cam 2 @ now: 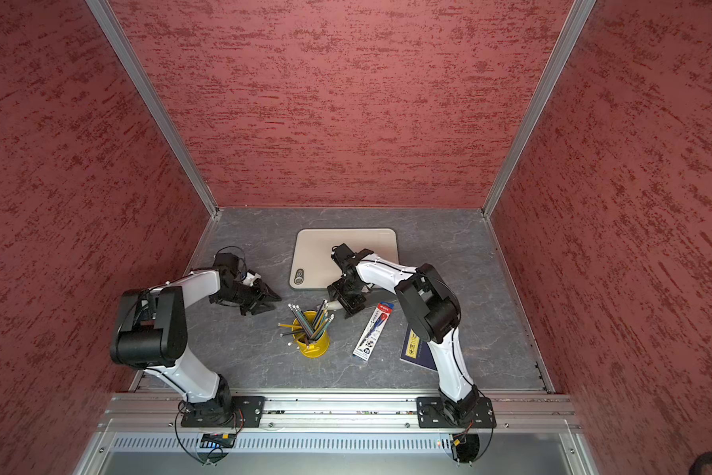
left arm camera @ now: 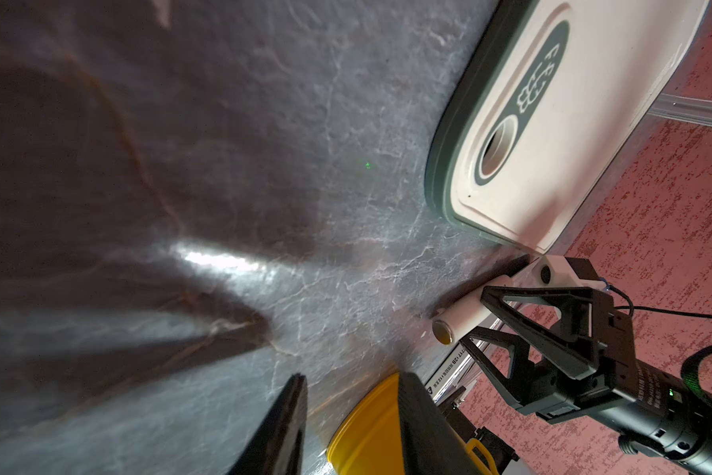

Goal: Align the knife with the edge of the cutting board
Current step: Pick up the knife at the center of the board.

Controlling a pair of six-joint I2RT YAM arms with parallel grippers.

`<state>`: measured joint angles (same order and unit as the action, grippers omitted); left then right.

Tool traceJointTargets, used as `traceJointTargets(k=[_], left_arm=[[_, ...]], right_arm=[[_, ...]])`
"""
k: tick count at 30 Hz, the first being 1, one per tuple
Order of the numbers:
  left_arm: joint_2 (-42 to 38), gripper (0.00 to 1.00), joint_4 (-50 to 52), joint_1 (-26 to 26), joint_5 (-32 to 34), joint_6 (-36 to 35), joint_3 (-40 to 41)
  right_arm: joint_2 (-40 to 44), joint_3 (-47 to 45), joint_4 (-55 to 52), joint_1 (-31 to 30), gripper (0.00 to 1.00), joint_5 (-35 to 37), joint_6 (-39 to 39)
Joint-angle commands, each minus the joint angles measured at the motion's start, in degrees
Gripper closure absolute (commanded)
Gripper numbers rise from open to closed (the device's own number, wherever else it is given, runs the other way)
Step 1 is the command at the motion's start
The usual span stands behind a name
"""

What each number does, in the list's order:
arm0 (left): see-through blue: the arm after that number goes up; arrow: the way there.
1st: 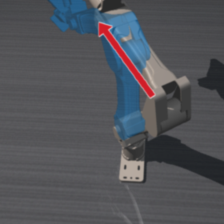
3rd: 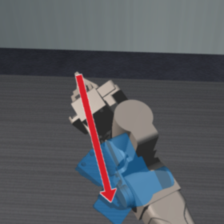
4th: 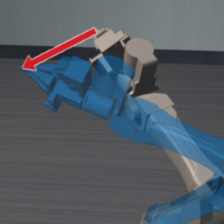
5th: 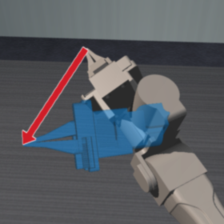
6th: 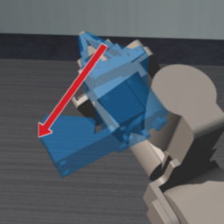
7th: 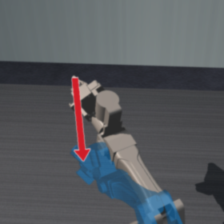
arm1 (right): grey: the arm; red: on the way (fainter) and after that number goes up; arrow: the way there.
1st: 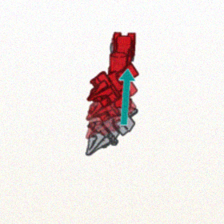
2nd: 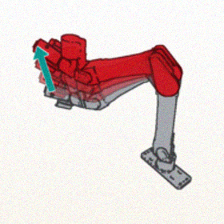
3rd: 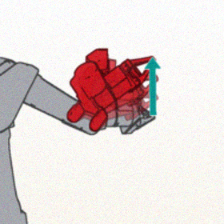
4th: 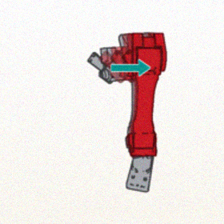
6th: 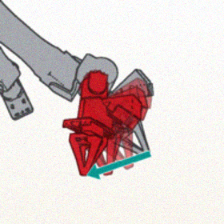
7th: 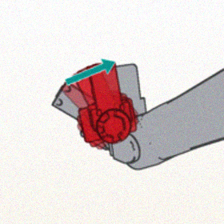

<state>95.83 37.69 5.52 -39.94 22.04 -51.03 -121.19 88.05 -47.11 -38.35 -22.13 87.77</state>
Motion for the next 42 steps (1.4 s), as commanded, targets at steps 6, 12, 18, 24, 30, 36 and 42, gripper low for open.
traceJointTargets(k=[6,12,18,24,30,36,42], left_arm=[[1.11,0.60,0.61,0.37,0.82,-1.19,0.18],[0.59,0.60,1.05,0.28,1.83,-1.08,0.40],[0.41,0.59,1.24,0.25,2.04,-1.12,0.32],[0.58,0.59,1.66,0.19,2.50,-1.22,0.22],[0.85,0.59,1.98,0.19,3.28,-1.30,0.05],[0.79,0.59,2.17,0.26,3.73,-1.39,0.05],[1.02,0.59,2.38,0.20,4.08,-1.52,-0.12]], right_arm=[[0.39,-3.90,-1.44,0.21,0.27,5.99,4.91],[2.18,-6.04,-3.22,0.94,0.44,7.66,3.90],[5.54,-8.12,-3.21,1.86,0.66,9.03,3.24],[7.75,-7.66,-2.03,2.48,0.84,9.17,3.50],[10.51,-7.64,-1.50,3.36,0.94,8.35,4.36],[15.51,-10.00,-0.62,4.55,1.00,9.21,5.87],[19.73,-13.10,-0.21,6.00,1.00,11.09,4.88]])
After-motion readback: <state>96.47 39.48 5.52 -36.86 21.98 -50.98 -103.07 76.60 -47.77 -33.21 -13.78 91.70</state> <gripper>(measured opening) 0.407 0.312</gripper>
